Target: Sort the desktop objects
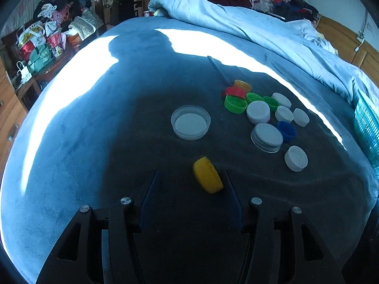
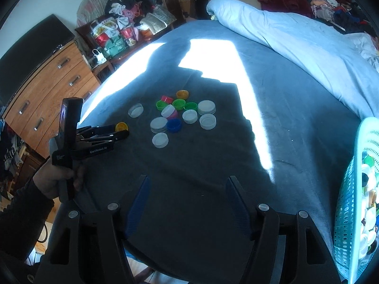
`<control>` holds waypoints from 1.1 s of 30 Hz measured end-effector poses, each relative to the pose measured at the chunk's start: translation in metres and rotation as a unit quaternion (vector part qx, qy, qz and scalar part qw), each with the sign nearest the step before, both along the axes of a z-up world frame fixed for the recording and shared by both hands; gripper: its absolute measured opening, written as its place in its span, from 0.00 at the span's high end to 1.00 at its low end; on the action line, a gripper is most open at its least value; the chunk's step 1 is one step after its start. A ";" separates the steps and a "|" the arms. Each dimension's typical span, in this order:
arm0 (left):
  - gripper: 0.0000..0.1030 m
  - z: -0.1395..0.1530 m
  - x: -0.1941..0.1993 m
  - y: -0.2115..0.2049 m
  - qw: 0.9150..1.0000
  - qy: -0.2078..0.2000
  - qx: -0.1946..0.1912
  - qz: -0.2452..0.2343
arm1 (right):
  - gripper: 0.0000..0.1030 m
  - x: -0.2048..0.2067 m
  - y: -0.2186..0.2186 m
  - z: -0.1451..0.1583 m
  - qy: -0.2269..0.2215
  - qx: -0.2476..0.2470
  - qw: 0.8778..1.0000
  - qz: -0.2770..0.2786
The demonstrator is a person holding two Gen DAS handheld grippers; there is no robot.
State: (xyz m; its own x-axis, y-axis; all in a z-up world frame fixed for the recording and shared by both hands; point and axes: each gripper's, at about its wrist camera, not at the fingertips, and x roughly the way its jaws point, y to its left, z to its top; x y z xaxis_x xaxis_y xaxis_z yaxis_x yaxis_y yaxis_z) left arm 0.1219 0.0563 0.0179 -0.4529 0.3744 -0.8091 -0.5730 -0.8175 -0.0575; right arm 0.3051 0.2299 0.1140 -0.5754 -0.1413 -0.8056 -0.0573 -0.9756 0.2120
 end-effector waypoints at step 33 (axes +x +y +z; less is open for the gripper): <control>0.76 0.097 0.034 -0.040 0.992 0.044 0.084 0.087 | 0.69 -0.053 -0.036 0.006 0.063 0.070 0.995 0.028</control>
